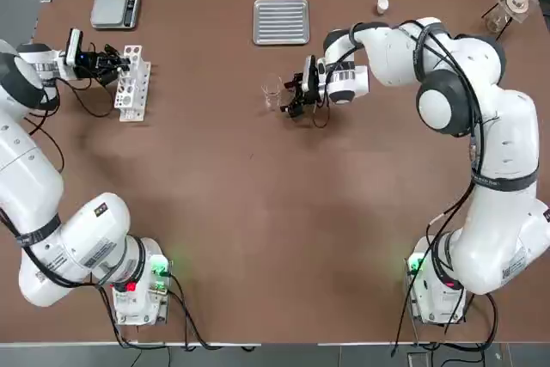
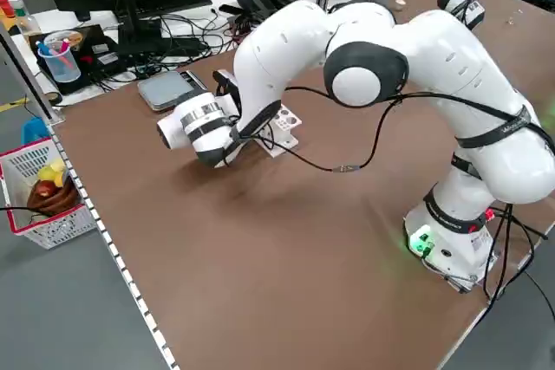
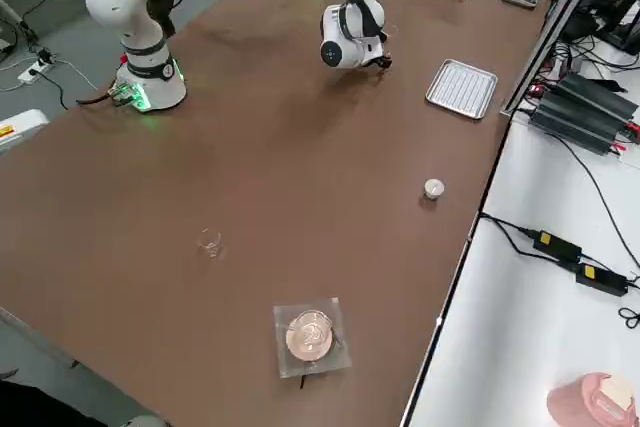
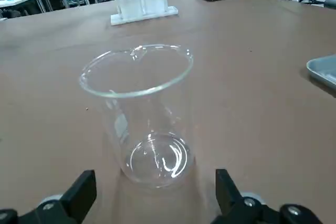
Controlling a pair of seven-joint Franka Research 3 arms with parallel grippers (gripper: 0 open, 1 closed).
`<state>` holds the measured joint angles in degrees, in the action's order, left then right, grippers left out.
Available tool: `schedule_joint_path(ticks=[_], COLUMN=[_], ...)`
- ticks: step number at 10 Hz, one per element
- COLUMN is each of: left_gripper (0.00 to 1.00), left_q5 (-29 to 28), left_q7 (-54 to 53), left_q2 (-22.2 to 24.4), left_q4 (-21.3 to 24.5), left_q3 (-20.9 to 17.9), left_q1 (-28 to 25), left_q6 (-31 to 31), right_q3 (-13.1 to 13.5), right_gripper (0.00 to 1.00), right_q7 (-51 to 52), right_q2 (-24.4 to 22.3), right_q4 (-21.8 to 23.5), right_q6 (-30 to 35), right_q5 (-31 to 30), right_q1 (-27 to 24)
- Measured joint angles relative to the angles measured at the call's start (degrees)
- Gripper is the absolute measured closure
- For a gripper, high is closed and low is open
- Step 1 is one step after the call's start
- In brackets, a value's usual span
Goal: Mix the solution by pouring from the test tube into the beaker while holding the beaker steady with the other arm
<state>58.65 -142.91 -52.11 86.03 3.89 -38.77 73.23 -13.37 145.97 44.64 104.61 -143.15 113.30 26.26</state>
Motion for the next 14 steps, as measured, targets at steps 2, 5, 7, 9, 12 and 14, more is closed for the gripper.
schedule_joint_path(ticks=[2,5,7,9,12,14], left_gripper=[0.79,0.79,0.79,0.79,0.79,0.79], left_q5=[0.00,0.00,0.00,0.00,0.00,-0.01], left_q7=[0.00,0.00,0.00,-0.03,-0.03,-0.03], left_q2=[0.80,1.87,2.07,2.30,2.60,2.62], left_q4=[-0.19,-0.19,-0.19,-0.19,-0.19,-0.19], left_q3=[0.08,0.23,0.46,0.71,0.96,0.96], left_q1=[0.00,0.00,0.01,0.02,0.03,0.02], left_q6=[-0.40,-1.00,-1.47,-3.03,-3.49,-3.49], right_q3=[-0.03,-0.06,-0.05,-0.05,-0.04,-0.03], right_gripper=[0.00,0.00,0.00,0.00,0.00,0.00], right_q7=[0.09,0.15,0.16,0.17,0.25,0.28], right_q2=[-0.01,-0.21,-0.23,-0.23,-0.23,-0.23], right_q4=[0.05,0.05,0.05,0.05,0.05,0.05], right_q6=[0.01,0.01,0.00,0.00,-0.01,-0.01], right_q5=[1.42,2.30,2.62,3.11,3.43,3.49], right_q1=[0.76,2.07,2.34,2.67,2.78,2.78])
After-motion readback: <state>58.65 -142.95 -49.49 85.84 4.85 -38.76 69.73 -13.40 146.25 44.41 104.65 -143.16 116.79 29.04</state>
